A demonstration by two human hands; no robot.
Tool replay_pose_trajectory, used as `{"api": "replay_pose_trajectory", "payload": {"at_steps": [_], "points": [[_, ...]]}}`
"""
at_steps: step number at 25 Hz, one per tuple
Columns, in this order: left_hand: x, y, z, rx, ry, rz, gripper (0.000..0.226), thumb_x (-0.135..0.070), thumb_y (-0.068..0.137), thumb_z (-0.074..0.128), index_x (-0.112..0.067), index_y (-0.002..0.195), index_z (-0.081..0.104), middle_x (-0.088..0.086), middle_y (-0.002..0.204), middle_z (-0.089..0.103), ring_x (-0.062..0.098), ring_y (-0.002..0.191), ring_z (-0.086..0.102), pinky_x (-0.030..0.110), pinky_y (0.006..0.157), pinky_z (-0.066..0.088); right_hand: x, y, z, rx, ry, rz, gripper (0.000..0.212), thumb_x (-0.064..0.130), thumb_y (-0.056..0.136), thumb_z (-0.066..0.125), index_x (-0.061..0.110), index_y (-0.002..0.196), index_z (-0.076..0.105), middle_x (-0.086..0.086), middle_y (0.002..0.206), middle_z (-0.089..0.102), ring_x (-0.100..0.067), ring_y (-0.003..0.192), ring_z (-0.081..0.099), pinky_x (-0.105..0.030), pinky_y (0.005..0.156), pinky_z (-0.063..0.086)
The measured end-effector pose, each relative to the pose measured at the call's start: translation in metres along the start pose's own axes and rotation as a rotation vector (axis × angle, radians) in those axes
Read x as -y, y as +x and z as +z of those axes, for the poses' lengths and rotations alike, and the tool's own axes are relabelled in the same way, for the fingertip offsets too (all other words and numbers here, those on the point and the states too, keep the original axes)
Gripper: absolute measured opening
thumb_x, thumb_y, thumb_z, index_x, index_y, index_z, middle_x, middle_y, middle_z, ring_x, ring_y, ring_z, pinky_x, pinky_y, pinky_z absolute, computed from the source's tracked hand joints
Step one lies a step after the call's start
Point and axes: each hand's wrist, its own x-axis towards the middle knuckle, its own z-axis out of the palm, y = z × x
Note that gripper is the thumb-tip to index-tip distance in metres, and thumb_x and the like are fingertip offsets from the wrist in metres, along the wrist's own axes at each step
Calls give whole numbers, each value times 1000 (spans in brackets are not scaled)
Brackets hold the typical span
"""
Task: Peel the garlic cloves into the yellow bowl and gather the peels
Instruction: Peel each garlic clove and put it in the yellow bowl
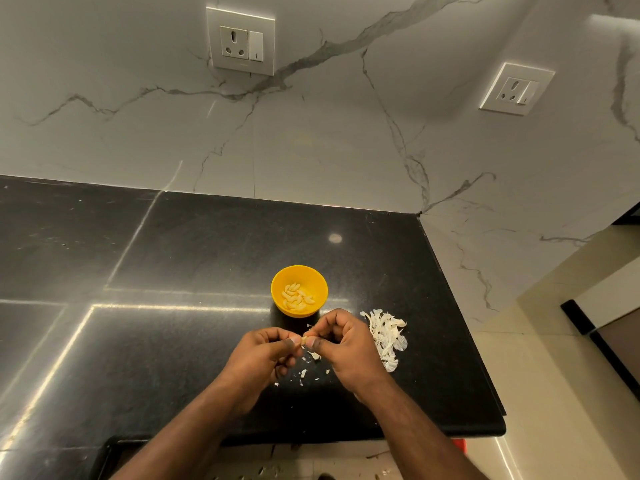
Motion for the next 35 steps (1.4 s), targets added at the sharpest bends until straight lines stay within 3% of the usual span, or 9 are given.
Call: {"api": "replay_pose_trajectory", "payload": {"at_steps": [7, 12, 18, 23, 28, 35], "points": [[2, 3, 0, 28, -70, -35, 18, -9, 93, 66, 6, 104, 69, 10, 77, 68, 12, 63, 57, 22, 56, 44, -1, 1, -2, 6, 25, 19, 17, -5, 81, 76, 7, 87, 65, -9, 87, 75, -21, 83, 71, -36, 78, 59], [6, 3, 0, 18, -43, 76, 13, -7, 89, 71, 1, 99, 72, 13, 79, 66, 17, 67, 53, 26, 59, 42, -3, 4, -2, -31, 125, 51, 17, -8, 78, 77, -1, 86, 63, -13, 83, 74, -16, 74, 68, -28, 70, 56], [7, 7, -4, 12, 52, 175, 9, -3, 88, 71, -8, 89, 77, 15, 84, 73, 20, 74, 58, 32, 68, 45, 5, 5, -7, 68, 301, 197, 22, -14, 78, 72, 3, 81, 59, -10, 74, 71, -15, 60, 58, -26, 58, 49], [6, 8, -4, 38, 87, 196, 7, -2, 89, 70, -6, 91, 76, 5, 73, 70, 8, 64, 57, 24, 61, 43, 5, 6, -11, 116, 380, 275, 25, -14, 79, 72, 7, 80, 58, -11, 79, 72, -21, 69, 61, -29, 62, 51], [7, 9, -6, 15, 64, 195, 8, -5, 88, 72, -8, 94, 77, 9, 78, 70, 15, 70, 58, 27, 62, 45, 6, 5, -9, 109, 414, 265, 20, -12, 83, 69, 7, 85, 62, -13, 83, 72, -22, 73, 66, -31, 66, 53], [8, 7, -4, 1, 52, 176, 10, -6, 90, 70, -7, 97, 76, 6, 74, 68, 10, 63, 57, 24, 59, 44, 3, 6, -8, 76, 335, 206, 18, -12, 85, 63, 1, 97, 63, -13, 82, 70, -27, 74, 61, -32, 63, 50]]}}
